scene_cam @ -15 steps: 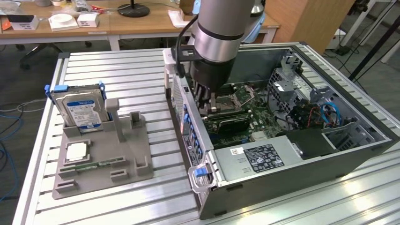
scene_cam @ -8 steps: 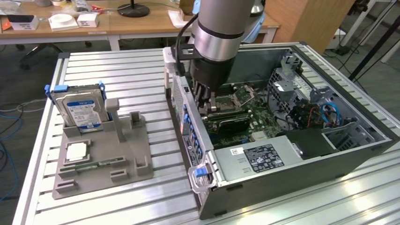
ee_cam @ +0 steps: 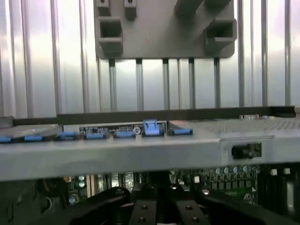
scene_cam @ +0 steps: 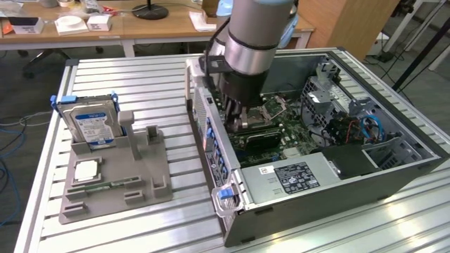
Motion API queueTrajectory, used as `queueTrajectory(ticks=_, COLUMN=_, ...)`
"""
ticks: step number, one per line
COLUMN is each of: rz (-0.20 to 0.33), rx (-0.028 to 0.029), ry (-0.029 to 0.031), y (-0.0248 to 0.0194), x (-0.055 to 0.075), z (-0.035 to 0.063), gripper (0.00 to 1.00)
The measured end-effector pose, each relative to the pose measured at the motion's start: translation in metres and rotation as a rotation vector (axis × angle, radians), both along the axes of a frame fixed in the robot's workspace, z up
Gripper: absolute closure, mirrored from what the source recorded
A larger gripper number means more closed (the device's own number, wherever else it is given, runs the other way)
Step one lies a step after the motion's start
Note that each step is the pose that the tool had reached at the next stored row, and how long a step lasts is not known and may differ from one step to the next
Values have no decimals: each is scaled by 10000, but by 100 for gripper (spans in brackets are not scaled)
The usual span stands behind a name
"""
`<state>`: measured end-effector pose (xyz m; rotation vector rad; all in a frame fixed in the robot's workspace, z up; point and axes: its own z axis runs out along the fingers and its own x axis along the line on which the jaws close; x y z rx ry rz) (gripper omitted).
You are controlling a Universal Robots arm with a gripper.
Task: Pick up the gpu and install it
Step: 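Press down on the gpu until it lock into place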
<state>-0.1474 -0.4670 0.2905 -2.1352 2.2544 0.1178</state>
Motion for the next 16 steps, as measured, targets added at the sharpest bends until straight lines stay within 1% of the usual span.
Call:
queueTrajectory(ticks=1, rz=1, rx=-6, ry=11, y=-2, x=42, z=8, gripper=89)
queueTrajectory(ticks=2, rz=1, rx=23, ry=4, y=-1, x=87, z=3, gripper=89)
queueTrajectory(ticks=5, rz=1, rx=61, ry=7, y=-2, x=204, z=5, gripper=89)
queueTrajectory(ticks=16, rz=1, rx=62, ry=9, y=-2, x=212, z=6, gripper=89)
